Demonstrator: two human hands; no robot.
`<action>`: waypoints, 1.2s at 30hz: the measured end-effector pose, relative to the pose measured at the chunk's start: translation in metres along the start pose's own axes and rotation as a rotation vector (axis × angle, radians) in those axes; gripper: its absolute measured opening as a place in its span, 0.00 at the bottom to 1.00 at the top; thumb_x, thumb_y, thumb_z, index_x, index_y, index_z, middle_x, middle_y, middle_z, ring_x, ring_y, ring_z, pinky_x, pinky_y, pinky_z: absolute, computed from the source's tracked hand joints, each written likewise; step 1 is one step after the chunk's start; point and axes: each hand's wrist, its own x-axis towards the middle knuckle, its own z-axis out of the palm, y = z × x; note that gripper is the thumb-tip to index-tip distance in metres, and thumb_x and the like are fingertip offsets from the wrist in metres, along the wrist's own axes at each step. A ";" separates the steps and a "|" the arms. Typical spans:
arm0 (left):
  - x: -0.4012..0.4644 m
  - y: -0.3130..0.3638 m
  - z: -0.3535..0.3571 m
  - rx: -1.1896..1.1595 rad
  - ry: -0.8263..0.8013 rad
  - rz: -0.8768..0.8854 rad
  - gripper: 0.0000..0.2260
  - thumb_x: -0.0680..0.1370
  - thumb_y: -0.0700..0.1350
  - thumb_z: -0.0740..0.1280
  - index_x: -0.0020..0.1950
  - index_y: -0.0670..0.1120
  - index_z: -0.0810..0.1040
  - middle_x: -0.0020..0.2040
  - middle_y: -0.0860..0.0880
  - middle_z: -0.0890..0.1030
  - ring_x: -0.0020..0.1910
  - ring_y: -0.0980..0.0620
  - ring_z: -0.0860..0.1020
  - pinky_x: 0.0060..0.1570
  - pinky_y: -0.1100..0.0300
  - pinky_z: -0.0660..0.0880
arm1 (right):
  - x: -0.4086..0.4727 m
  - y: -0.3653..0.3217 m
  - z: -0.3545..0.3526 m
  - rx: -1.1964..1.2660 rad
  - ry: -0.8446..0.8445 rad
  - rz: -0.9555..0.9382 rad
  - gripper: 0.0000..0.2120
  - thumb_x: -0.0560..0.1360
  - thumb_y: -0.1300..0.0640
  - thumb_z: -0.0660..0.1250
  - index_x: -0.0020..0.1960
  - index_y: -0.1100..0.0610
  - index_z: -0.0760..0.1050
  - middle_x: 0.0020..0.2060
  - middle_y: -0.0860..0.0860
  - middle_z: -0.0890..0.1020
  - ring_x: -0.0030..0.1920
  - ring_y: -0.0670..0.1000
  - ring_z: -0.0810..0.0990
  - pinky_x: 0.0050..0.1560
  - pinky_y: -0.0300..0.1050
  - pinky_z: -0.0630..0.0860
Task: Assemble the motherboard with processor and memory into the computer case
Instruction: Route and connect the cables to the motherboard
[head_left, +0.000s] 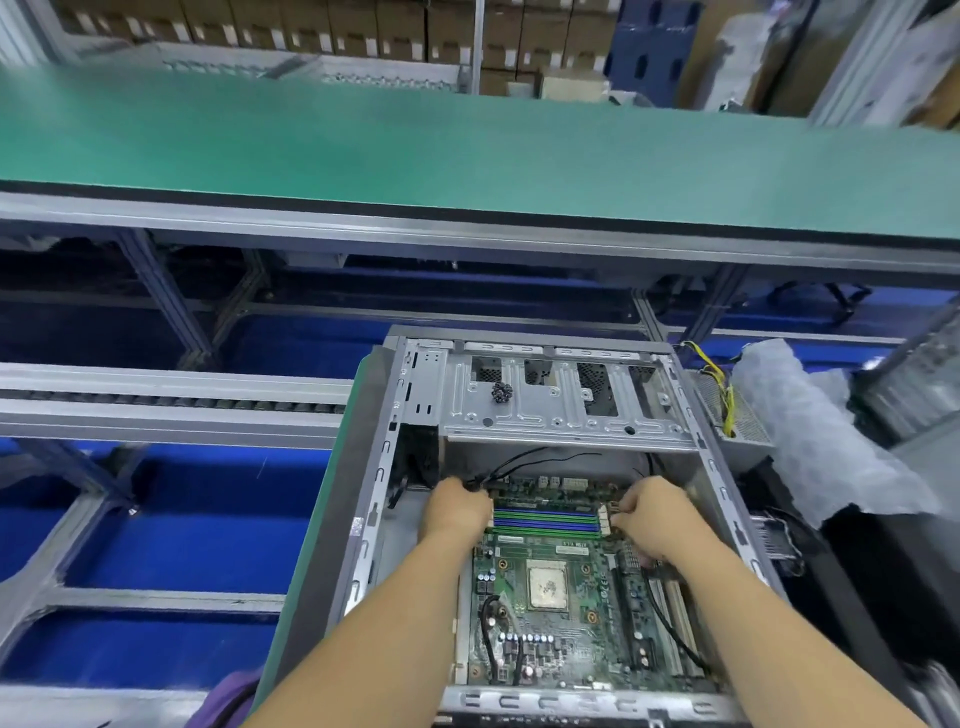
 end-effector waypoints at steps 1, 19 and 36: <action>0.000 0.000 0.000 -0.004 -0.005 -0.004 0.18 0.80 0.42 0.62 0.69 0.38 0.72 0.54 0.42 0.80 0.44 0.47 0.77 0.34 0.60 0.67 | 0.000 0.003 0.002 0.018 -0.005 0.017 0.09 0.80 0.56 0.68 0.52 0.62 0.80 0.33 0.55 0.81 0.36 0.54 0.79 0.48 0.47 0.82; 0.001 -0.003 0.001 -0.150 -0.030 0.005 0.18 0.77 0.53 0.72 0.40 0.49 0.65 0.37 0.57 0.68 0.35 0.59 0.68 0.43 0.61 0.67 | 0.030 0.009 0.031 0.499 -0.021 0.224 0.20 0.76 0.49 0.73 0.35 0.65 0.78 0.20 0.52 0.78 0.15 0.49 0.70 0.20 0.36 0.67; -0.091 0.110 0.014 0.444 0.161 0.833 0.12 0.83 0.51 0.54 0.46 0.48 0.72 0.40 0.50 0.77 0.39 0.43 0.76 0.37 0.52 0.70 | -0.047 -0.025 -0.041 0.135 0.323 -0.365 0.25 0.81 0.53 0.62 0.26 0.55 0.62 0.21 0.50 0.66 0.26 0.51 0.63 0.29 0.47 0.59</action>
